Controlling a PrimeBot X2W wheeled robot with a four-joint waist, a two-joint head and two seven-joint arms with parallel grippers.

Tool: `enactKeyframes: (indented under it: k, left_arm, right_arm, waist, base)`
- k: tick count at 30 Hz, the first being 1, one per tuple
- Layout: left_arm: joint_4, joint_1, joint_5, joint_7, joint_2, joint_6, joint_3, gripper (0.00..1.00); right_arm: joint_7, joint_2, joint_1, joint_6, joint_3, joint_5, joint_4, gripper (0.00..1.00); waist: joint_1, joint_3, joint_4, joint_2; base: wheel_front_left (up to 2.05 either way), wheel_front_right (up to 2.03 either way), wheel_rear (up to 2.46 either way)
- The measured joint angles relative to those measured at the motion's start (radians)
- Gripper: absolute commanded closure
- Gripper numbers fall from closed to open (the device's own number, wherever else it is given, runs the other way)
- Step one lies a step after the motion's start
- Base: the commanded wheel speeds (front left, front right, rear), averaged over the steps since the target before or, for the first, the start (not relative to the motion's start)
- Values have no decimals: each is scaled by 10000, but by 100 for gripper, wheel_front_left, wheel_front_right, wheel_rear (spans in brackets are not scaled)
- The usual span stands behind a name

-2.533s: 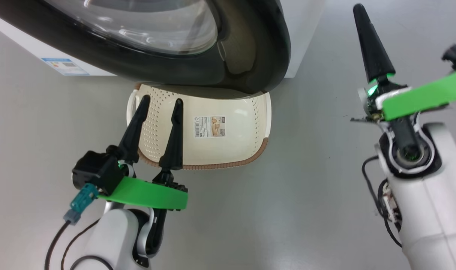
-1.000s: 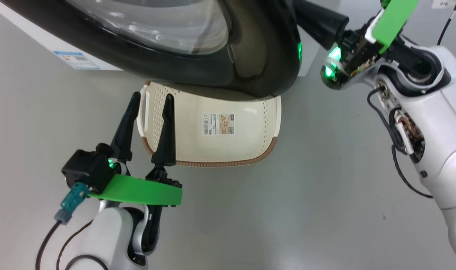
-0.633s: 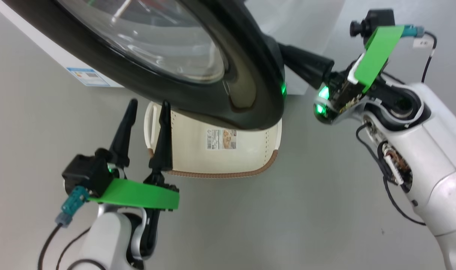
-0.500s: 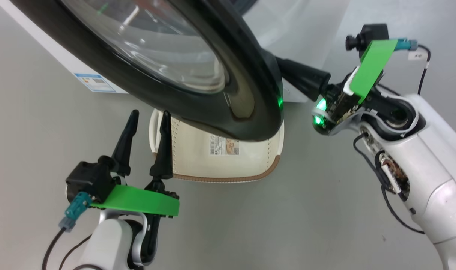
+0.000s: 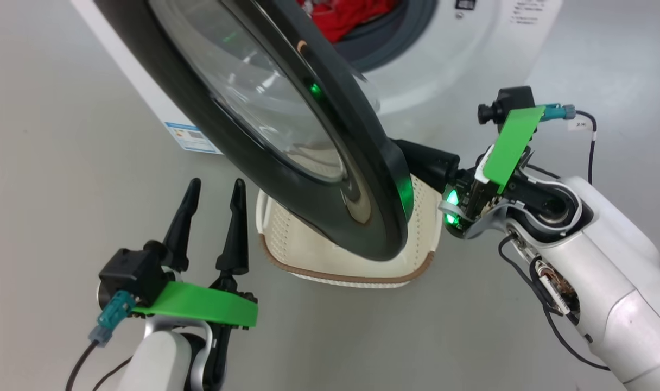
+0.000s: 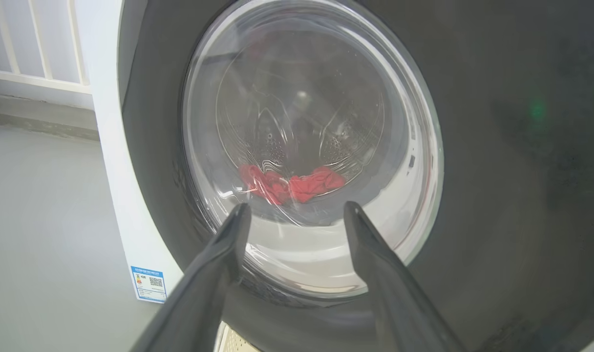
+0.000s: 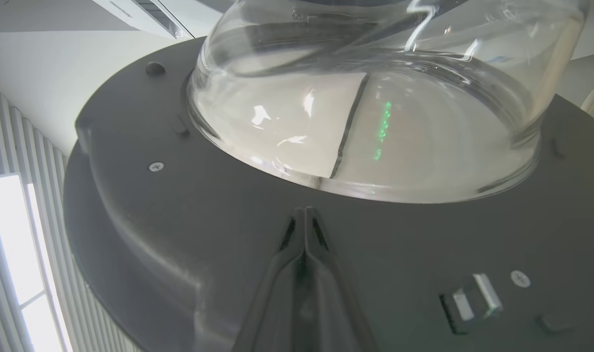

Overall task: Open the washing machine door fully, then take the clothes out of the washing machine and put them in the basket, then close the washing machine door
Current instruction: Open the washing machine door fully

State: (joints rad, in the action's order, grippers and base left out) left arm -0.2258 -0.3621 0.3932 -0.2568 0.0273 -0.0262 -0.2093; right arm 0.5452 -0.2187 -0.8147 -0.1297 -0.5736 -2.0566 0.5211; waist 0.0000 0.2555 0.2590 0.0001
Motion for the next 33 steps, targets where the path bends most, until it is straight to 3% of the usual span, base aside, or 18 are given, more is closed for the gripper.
enactKeyframes:
  k: [18,33]
  left_arm:
    - [-173,434,136,0,0,-10,-115,0]
    - [-221,604,318,0,2,-92,-61,0]
  right_arm:
    - [-443,-347,583,0,-878,-481,-548,100]
    - [-763,-573,770,0,-1847,-899,-945,100]
  waist:
    - [0,-727,1445,0]
    - [0,-1015,2054,0]
  base:
    - [0,0,0]
    - [0,0,0]
